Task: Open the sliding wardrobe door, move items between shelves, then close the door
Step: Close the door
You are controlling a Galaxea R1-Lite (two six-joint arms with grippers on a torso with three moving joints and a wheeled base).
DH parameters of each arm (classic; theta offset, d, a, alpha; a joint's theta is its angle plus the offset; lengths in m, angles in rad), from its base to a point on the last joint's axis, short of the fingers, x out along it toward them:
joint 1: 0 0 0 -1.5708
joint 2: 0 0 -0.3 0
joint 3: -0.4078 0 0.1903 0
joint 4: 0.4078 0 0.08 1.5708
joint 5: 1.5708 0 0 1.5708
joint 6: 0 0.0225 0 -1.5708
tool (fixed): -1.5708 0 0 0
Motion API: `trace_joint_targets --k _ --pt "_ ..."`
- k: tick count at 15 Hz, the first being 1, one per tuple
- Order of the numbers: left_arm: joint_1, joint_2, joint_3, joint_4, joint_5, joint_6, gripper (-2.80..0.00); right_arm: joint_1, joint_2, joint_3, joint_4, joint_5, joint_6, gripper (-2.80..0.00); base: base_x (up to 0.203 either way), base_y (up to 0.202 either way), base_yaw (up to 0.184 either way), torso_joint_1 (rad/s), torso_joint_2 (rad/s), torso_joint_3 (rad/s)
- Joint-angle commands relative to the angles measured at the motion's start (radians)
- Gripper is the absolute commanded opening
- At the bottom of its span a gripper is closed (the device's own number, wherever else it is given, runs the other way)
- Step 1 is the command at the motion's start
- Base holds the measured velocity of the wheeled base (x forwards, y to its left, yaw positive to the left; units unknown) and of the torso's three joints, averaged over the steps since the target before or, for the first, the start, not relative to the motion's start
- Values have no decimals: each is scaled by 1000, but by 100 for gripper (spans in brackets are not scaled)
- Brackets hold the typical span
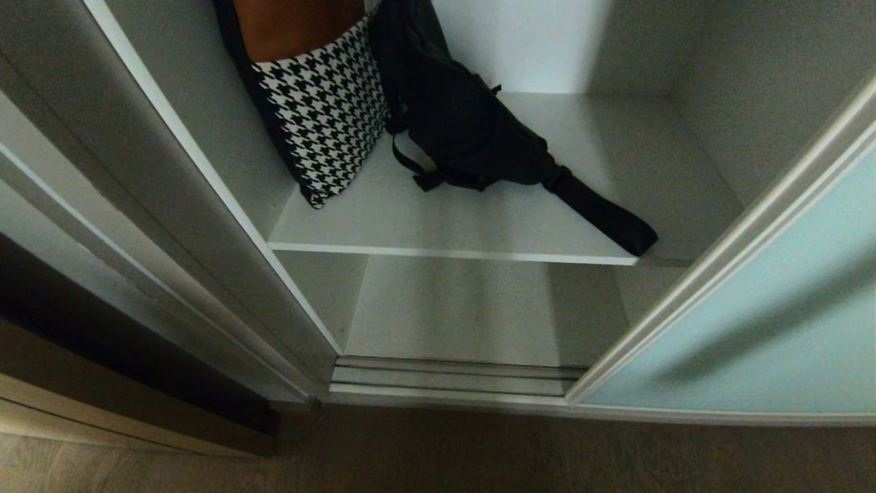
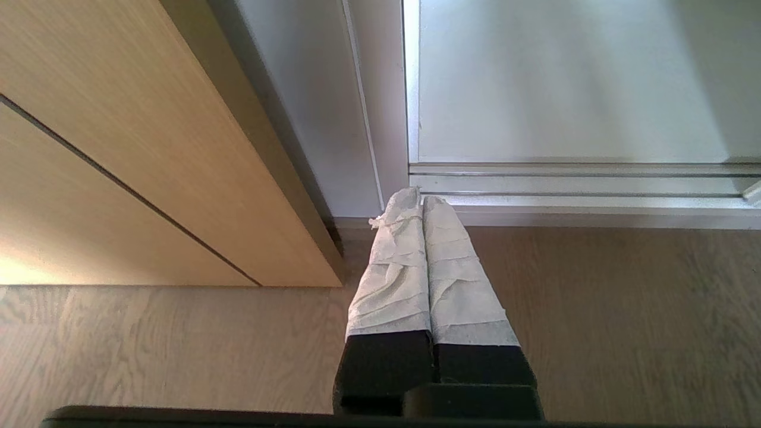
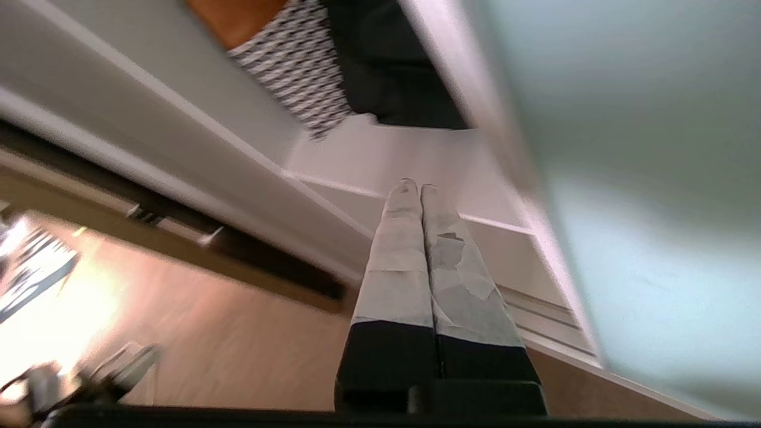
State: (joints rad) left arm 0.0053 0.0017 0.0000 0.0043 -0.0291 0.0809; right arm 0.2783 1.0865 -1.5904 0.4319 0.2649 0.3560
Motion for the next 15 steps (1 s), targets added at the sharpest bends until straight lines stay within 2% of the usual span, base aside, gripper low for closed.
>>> trace_joint_targets --k 1,5,8,11,13,15 --pt "0 1 0 0 0 0 -280 39 -63 -8 5 0 -2 -280 0 0 0 0 0 0" --pt "1 1 0 0 0 0 -280 35 -138 -1 23 -31 -6 -280 0 0 0 0 0 0" --pt "1 0 0 0 0 0 -280 27 -103 0 27 -136 -5 -280 0 0 0 0 0 0" --pt "1 1 0 0 0 0 -280 27 -65 0 28 -158 -1 -280 0 0 0 0 0 0" --pt "1 0 0 0 0 0 -280 28 -28 1 26 -212 13 -280 0 0 0 0 0 0" --pt "0 1 0 -1 0 0 -280 28 -12 0 21 -219 26 -280 0 0 0 0 0 0"
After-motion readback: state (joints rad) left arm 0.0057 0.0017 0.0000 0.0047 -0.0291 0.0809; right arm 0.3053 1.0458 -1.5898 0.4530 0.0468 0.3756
